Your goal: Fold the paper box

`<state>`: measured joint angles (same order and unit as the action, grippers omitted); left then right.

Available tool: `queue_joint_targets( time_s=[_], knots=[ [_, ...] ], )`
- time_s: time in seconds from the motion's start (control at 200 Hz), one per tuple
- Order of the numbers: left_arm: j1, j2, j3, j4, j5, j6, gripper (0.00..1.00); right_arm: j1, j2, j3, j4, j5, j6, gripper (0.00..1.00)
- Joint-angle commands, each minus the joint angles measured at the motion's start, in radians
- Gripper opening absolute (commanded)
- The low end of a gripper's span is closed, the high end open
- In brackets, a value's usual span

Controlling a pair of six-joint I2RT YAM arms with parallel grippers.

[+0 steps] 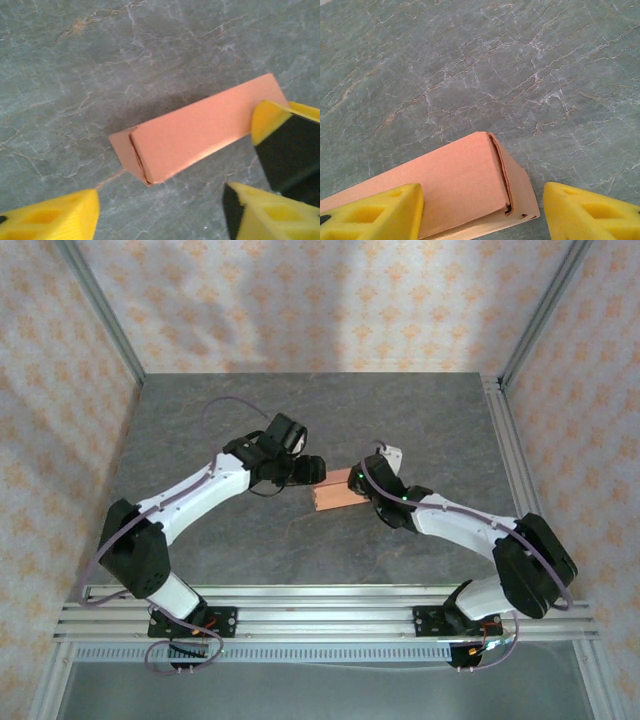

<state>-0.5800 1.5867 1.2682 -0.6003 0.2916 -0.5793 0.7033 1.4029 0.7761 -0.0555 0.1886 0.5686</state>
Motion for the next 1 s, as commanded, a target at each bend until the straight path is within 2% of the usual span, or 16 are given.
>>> queue_joint_targets(
  time_s=[0.0, 0.13, 0.28, 0.445, 0.696, 0.791, 0.866, 0.996],
  knots=[
    [0.003, 0.038, -0.020, -0.001, -0.045, -0.016, 0.53, -0.004, -0.009, -0.039, -0.048, -0.012, -0.006, 0.63],
    [0.003, 0.058, -0.051, 0.018, -0.014, -0.019, 0.46, -0.004, -0.023, -0.047, -0.050, -0.020, -0.018, 0.63],
    [0.007, 0.095, -0.102, 0.024, -0.017, -0.023, 0.32, -0.004, -0.035, -0.029, -0.042, -0.052, -0.047, 0.63],
    [0.007, 0.107, -0.120, 0.032, -0.008, -0.021, 0.28, -0.014, -0.070, -0.007, 0.003, -0.103, -0.066, 0.66],
    [0.008, 0.119, -0.099, 0.013, -0.004, -0.005, 0.27, -0.089, -0.073, 0.016, 0.033, -0.179, -0.055, 0.69],
    [0.008, 0.118, -0.092, 0.000, -0.011, 0.002, 0.27, -0.102, -0.060, -0.001, 0.021, -0.185, -0.049, 0.61],
    [0.007, 0.118, -0.094, 0.000, -0.011, 0.003, 0.27, -0.103, -0.049, -0.026, 0.027, -0.179, -0.046, 0.45],
    [0.008, 0.118, -0.098, 0.003, -0.006, 0.001, 0.27, -0.105, -0.016, -0.068, 0.045, -0.175, -0.029, 0.25]
  ],
)
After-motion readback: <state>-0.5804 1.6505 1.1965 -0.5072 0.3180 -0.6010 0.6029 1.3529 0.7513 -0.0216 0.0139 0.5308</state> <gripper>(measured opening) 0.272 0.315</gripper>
